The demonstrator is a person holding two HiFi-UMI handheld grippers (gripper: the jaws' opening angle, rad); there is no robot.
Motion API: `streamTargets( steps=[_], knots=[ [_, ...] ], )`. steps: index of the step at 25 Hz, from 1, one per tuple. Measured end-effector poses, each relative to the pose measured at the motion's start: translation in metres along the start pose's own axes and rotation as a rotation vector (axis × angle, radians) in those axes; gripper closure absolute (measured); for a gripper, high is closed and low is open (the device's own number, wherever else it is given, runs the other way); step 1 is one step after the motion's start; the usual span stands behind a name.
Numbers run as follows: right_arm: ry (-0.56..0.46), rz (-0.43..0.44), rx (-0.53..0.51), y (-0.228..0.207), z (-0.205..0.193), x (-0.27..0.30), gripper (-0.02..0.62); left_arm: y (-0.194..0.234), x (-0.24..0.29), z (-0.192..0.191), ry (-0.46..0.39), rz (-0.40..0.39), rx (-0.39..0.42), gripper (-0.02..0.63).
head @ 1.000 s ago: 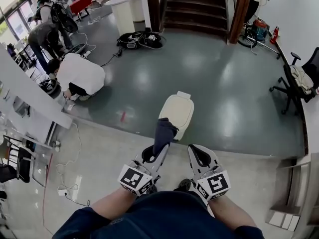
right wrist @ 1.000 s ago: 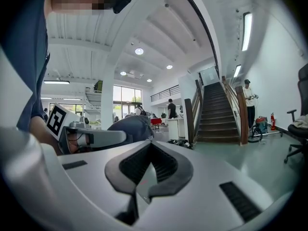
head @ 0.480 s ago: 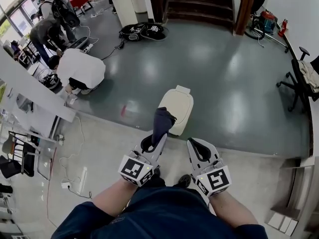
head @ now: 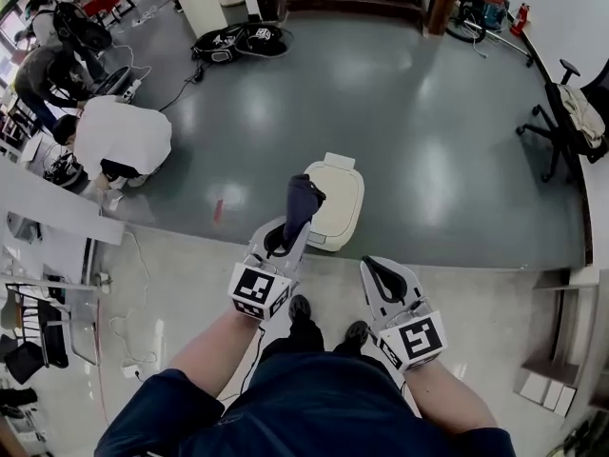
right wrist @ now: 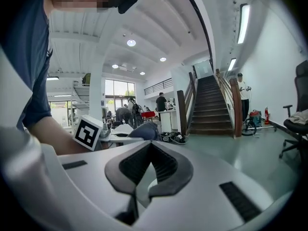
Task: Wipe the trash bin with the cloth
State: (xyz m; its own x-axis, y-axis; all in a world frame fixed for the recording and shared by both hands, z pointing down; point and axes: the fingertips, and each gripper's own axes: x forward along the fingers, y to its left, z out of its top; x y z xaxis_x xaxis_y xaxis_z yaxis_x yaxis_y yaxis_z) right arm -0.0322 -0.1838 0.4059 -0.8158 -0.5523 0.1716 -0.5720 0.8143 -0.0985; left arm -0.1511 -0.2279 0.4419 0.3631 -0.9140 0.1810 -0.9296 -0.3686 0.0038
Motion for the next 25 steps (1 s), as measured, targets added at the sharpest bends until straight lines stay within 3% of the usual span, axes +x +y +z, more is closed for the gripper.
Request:
streamTargets(
  steps=[6, 12, 19, 25],
  knots=[
    [0.037, -0.092, 0.035, -0.025, -0.015, 0.043, 0.591, 0.069, 0.069, -0.045, 0.083, -0.018, -0.005, 0.554],
    [0.068, -0.175, 0.066, -0.041, -0.027, 0.064, 0.591, 0.113, 0.135, -0.121, 0.217, -0.005, -0.031, 0.554],
    [0.091, -0.21, 0.09, -0.061, -0.044, 0.071, 0.591, 0.137, 0.2, -0.201, 0.375, 0.034, -0.038, 0.554],
    [0.078, -0.191, 0.09, -0.08, -0.055, 0.088, 0.591, 0.14, 0.24, -0.248, 0.488, 0.063, 0.026, 0.554]
  ],
)
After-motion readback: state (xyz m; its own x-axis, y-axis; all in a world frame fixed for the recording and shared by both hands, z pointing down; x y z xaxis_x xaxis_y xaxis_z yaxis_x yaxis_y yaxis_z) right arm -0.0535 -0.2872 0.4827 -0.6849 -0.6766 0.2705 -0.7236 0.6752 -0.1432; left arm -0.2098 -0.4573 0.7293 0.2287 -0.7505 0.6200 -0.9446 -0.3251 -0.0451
